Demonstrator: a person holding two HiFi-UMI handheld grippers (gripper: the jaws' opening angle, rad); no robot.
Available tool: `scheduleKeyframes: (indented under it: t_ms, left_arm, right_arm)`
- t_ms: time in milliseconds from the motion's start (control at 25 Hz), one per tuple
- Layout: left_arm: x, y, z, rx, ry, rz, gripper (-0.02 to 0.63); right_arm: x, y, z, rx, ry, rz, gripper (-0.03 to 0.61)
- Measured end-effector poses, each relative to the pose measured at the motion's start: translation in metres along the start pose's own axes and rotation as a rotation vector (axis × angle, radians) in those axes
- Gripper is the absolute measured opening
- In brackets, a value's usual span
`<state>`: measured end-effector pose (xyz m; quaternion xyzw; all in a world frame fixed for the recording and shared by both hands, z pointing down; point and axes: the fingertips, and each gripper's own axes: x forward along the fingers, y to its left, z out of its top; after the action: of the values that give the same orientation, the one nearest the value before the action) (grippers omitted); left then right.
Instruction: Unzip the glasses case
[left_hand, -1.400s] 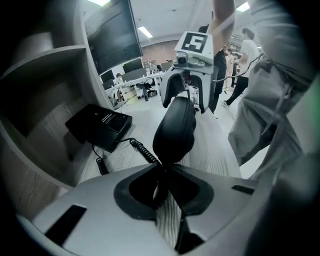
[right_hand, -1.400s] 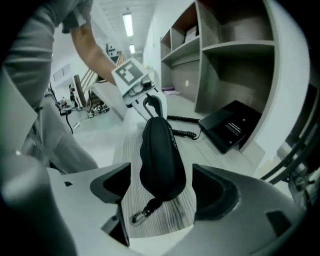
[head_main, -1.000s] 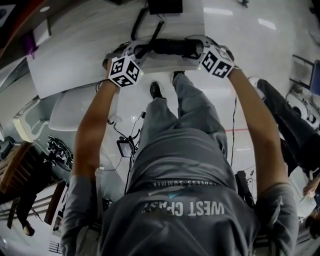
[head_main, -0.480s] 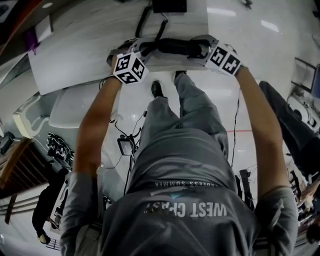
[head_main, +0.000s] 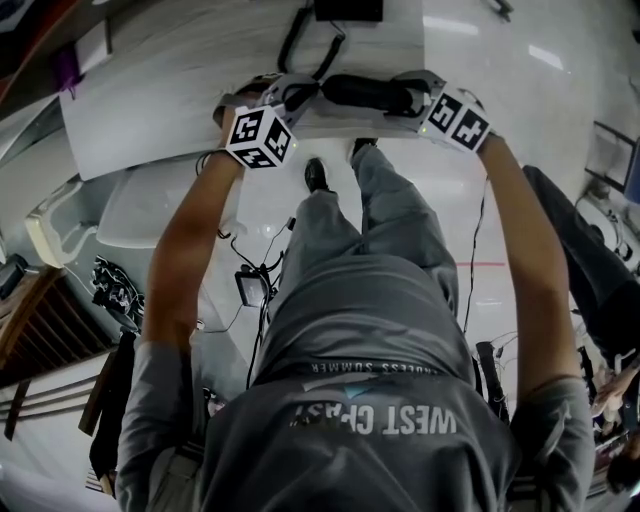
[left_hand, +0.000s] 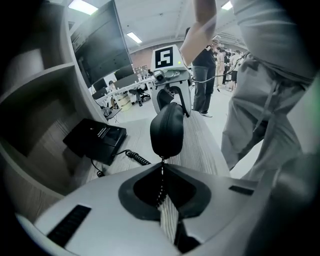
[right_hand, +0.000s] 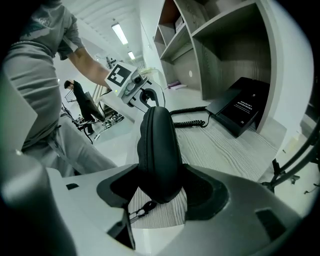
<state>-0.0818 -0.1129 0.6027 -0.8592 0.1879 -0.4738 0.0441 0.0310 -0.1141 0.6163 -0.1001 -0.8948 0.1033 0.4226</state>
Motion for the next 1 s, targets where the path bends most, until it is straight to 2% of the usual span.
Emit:
scheduleKeyframes:
  t_ms: [320, 480, 600, 720, 800, 880, 1000]
  left_arm:
    - [-0.011, -0.003, 0.005, 0.048, -0.005, -0.003, 0.0]
    - [-0.015, -0.009, -0.001, 0.122, 0.048, 0.002, 0.0]
    - [-0.012, -0.013, -0.01, 0.096, 0.079, 0.016, 0.0]
    - [-0.008, -0.018, -0.014, 0.068, 0.095, 0.021, -0.002]
    - [-0.005, -0.022, -0.016, 0.062, 0.107, 0.021, -0.002]
    - [-0.003, -0.023, -0.019, 0.061, 0.119, 0.026, -0.002]
    - [-0.005, -0.024, -0.019, 0.095, 0.125, 0.038, -0.002]
  right_arm:
    - [0.002, 0.007, -0.003, 0.019, 0.014, 0.002, 0.279]
    - [0.004, 0.01, 0.0, -0.007, 0.032, -0.016, 0.279]
    - [0.009, 0.009, 0.004, -0.052, 0.023, -0.071, 0.284]
    - [0.018, 0.006, 0.008, -0.11, -0.002, -0.15, 0.334]
    - [0.021, 0.005, 0.01, -0.13, -0.011, -0.191, 0.305]
    - [0.022, 0.006, 0.012, -0.118, -0.009, -0.197, 0.291]
    - [0.023, 0.006, 0.011, -0.071, 0.035, -0.157, 0.28]
